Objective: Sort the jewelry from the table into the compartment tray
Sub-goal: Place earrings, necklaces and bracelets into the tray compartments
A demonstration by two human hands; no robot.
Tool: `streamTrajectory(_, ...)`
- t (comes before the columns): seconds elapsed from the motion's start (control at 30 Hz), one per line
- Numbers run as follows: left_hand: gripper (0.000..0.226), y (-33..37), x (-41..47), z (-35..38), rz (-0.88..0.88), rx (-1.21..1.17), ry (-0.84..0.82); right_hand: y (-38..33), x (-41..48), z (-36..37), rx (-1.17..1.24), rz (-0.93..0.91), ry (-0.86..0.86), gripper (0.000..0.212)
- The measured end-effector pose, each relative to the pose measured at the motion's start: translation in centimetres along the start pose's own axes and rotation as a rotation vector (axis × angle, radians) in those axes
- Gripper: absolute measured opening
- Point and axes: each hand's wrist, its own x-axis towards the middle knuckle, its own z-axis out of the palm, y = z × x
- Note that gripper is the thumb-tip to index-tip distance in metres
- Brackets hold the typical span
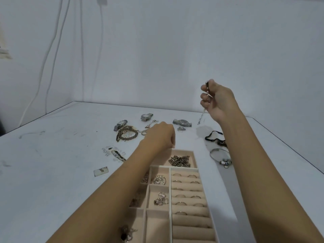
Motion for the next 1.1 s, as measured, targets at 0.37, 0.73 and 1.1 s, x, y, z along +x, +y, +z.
streamTrajectory(0.37, 0.041, -2.1, 1.5, 0.4, -0.168, 0.022, -0.210, -0.1, -0.4, 0.7, 0.089, 0.060, -0.072, 0.022)
streamTrajectory(0.73, 0.011, -4.8, -1.8, -1.0, -0.123, -0.501, 0.140, -0.1, -1.2, 1.4, 0.021, 0.039, -0.083, 0.018)
streamTrajectory(1.1, 0.010, -9.4, -12.6, -0.3, -0.239, -0.404, 0.391, -1.9, -5.0, 3.5, -0.100, -0.031, -0.253, 0.008)
